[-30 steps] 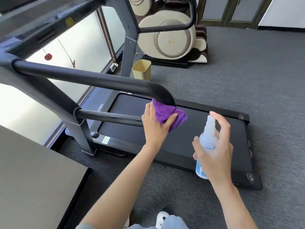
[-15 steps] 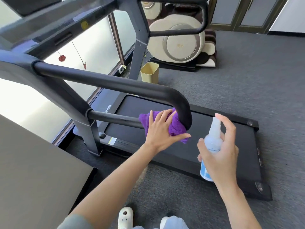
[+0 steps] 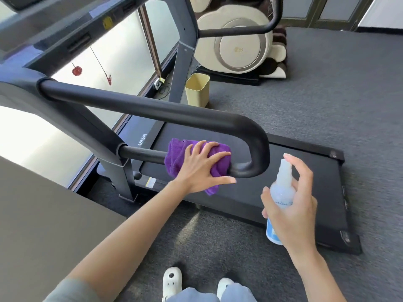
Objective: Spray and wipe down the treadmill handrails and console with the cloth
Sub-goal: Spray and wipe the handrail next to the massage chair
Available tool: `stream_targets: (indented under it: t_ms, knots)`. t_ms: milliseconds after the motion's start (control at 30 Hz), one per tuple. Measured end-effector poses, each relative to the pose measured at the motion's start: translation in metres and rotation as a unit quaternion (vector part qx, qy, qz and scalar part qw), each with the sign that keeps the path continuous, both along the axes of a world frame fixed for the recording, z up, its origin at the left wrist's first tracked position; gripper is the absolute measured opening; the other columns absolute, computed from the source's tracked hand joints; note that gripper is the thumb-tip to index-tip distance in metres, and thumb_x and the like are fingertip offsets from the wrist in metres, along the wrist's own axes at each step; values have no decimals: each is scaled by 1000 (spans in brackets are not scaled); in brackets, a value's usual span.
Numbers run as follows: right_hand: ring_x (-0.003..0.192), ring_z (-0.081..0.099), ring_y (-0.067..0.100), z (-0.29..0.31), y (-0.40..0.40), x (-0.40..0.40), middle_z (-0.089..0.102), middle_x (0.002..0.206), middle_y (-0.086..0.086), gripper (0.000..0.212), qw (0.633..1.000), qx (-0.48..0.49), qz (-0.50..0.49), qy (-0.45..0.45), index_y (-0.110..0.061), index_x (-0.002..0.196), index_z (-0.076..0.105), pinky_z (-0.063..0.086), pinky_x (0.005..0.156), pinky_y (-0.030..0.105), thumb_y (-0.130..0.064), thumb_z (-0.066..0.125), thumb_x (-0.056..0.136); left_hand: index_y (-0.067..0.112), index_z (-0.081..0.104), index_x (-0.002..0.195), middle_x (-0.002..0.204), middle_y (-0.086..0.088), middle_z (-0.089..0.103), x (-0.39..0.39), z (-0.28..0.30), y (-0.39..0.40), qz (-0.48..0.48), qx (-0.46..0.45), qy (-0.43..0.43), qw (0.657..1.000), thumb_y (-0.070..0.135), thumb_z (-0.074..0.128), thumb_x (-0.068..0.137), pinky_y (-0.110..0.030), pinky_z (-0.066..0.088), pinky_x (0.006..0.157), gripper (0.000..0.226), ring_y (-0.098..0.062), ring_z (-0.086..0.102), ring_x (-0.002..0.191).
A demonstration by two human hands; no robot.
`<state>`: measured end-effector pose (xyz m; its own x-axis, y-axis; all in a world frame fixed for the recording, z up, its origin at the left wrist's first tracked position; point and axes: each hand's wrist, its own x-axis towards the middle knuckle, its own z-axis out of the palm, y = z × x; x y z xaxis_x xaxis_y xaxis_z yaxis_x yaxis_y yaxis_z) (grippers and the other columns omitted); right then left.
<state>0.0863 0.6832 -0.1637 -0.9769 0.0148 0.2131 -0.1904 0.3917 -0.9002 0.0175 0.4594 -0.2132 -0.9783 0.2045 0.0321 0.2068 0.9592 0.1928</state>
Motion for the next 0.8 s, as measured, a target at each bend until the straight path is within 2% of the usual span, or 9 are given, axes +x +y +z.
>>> stream_targets:
  t_ms: [100,200,267,333,400,500,600,733,800]
  knots:
    - [76,67,38,1,-5,0,67,117,8,83,1000,3,1,6,-62,127,39,57,80,54,2,70,84,35,42,144,148,8,41,-5,5,4,-1,96,4,995,67,14,90,-39,22,111,70,-16,32,137]
    - [74,67,38,2,-7,2,66,115,1,76,1000,1,-5,13,-63,127,39,57,80,54,-9,68,82,28,54,138,141,6,50,-8,4,-21,19,187,14,982,44,32,103,-39,34,106,44,-15,46,129]
    - [74,67,37,2,-9,3,66,114,3,76,1000,0,-11,12,-63,127,39,57,79,54,-8,68,82,36,59,131,139,6,51,-8,-1,-23,76,127,18,989,54,37,99,-40,31,107,43,-18,46,127]
    - [74,67,36,1,-11,4,66,115,6,77,1000,-2,-15,10,-63,127,39,57,78,53,-7,68,83,40,60,124,137,6,53,-6,-2,-6,107,68,18,992,67,21,89,-41,26,108,59,-19,46,127]
    - [73,67,35,-1,-14,6,66,116,5,83,1000,3,-17,11,-62,127,39,58,76,53,2,69,85,38,60,122,133,5,56,-5,0,15,91,54,25,994,67,12,85,-40,31,102,67,-22,50,120]
    - [69,66,35,-2,-20,7,66,117,0,85,1000,8,-8,13,-65,126,38,58,71,52,3,70,83,32,59,124,129,3,56,-2,0,32,41,62,37,997,64,18,88,-40,35,95,63,-24,50,114]
    - [69,66,34,-2,-27,5,67,117,-1,74,1000,4,0,12,-64,126,39,59,70,51,-12,65,80,25,60,120,126,4,57,-1,0,15,24,87,39,995,65,25,87,-41,35,95,62,-23,52,111]
    - [67,64,34,-7,-36,-2,64,112,-15,76,1000,3,3,5,-54,130,43,58,66,54,0,66,82,21,58,122,126,4,56,9,-5,-31,23,100,49,994,61,25,91,-42,30,104,61,-20,53,115]
    - [65,63,35,-9,-39,-5,65,106,-13,73,1000,5,-1,7,-50,131,42,58,65,53,-2,64,81,18,59,118,124,2,57,16,-9,-49,29,109,59,992,56,26,91,-46,25,110,58,-20,53,116]
